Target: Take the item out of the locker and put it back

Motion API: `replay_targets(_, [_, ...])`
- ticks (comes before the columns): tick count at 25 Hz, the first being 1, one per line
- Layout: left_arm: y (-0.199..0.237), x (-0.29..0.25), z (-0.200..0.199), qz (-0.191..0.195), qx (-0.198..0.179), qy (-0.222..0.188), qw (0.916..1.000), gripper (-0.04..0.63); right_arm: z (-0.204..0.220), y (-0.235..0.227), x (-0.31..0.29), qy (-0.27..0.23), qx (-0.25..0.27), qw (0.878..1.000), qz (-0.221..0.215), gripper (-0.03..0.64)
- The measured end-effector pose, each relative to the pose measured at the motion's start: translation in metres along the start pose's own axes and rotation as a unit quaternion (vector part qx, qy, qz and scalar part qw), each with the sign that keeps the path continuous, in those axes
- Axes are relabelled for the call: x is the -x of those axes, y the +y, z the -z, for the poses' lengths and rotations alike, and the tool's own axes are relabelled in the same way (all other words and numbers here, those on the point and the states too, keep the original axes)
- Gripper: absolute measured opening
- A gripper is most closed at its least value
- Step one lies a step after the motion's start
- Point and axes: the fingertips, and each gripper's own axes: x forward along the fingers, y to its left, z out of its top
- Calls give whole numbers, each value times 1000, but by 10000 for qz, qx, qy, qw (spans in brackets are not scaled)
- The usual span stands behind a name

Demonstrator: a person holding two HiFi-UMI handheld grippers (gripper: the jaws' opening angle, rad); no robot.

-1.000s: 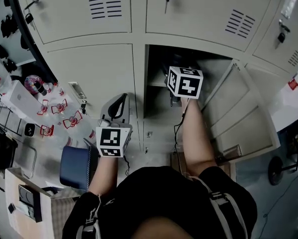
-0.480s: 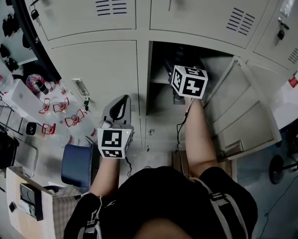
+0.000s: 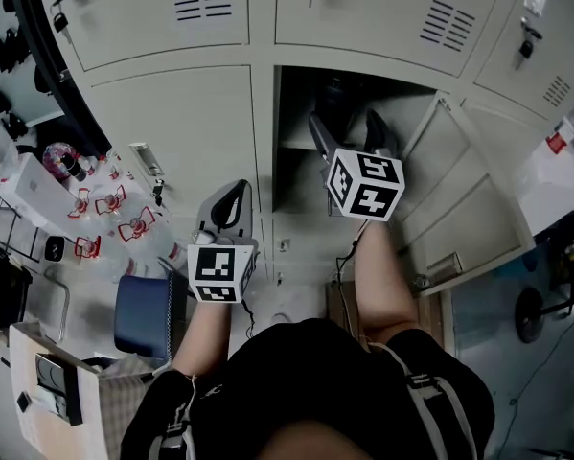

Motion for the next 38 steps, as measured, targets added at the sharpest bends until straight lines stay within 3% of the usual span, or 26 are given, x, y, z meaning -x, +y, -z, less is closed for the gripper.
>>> replay_targets(3, [-9,5,2,19,15,-2,10000,11,6,9,30,-165,37,9998,-42,370])
replay_targets(9, [-28,22,9,77,14,87,9999,11,34,21,85,-447,-93,9989,50,15])
replay_targets(13, [-43,44,11,64,30,108,9999,11,58,28,116,-299,-382,9988,-37,14])
replay_targets(22, [-84,105,21,49,161,144,9998,11,98,40,188,112,-247,9996,-44,12])
replay_targets(29, [-98,126,17,114,194,142,9996,11,96,47,219,182,-277,9994,-31,11])
replay_targets(38, [-95,109,6,173,88,25,9998,11,87,47,207,46,-365,9992,-181,11])
